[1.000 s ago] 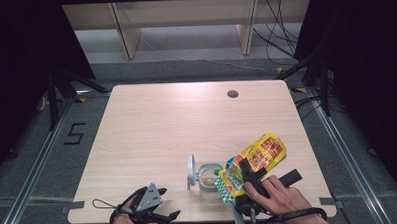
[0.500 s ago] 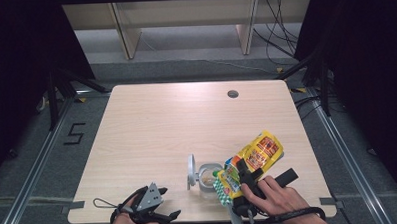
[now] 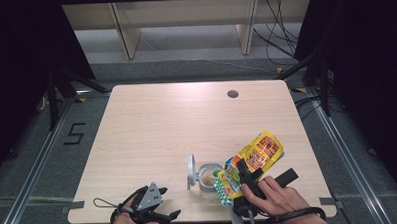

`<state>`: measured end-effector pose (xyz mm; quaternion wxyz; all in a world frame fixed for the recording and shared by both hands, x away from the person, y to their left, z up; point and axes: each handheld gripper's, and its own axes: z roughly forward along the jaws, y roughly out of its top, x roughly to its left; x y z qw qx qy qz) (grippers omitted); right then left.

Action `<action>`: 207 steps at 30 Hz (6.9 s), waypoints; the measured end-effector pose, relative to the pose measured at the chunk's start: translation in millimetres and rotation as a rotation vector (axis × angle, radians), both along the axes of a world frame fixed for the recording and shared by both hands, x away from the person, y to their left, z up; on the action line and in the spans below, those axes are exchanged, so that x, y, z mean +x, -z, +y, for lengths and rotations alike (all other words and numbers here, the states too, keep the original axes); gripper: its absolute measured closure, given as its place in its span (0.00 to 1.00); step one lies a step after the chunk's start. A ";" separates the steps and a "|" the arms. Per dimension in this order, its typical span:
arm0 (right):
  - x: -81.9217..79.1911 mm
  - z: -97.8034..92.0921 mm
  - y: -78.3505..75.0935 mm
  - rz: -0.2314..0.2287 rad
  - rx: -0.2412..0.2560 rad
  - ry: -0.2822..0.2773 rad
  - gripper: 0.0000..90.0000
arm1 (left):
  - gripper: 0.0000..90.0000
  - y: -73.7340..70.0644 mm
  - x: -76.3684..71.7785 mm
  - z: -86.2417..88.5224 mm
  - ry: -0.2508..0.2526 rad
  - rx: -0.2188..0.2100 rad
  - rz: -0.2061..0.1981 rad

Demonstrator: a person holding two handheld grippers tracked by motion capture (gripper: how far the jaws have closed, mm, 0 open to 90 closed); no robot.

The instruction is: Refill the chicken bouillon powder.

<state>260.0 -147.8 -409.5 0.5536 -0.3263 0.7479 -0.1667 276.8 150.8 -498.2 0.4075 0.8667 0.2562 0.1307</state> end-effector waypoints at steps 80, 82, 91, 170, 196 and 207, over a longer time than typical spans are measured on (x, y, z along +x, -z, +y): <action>-2.9 0.9 -1.8 -0.005 -0.049 -0.028 0.76 | 0.21 1.0 0.2 -0.6 -0.007 -0.035 0.010; -2.6 1.1 -2.6 0.015 -0.048 -0.019 0.76 | 0.21 0.6 0.2 -0.1 0.000 -0.024 0.010; -2.8 2.3 -3.9 0.014 -0.055 -0.024 0.77 | 0.21 0.1 0.5 0.0 -0.001 -0.023 0.010; 0.4 1.1 -3.7 0.031 -0.048 -0.021 0.77 | 0.21 -1.9 0.2 1.0 0.002 -0.024 0.013; -0.1 2.8 -3.4 0.033 -0.044 -0.027 0.77 | 0.21 -0.8 -0.4 0.3 -0.011 -0.025 0.004; -0.1 2.1 -3.5 0.030 -0.052 -0.031 0.77 | 0.21 -1.2 0.5 0.8 0.001 -0.024 -0.002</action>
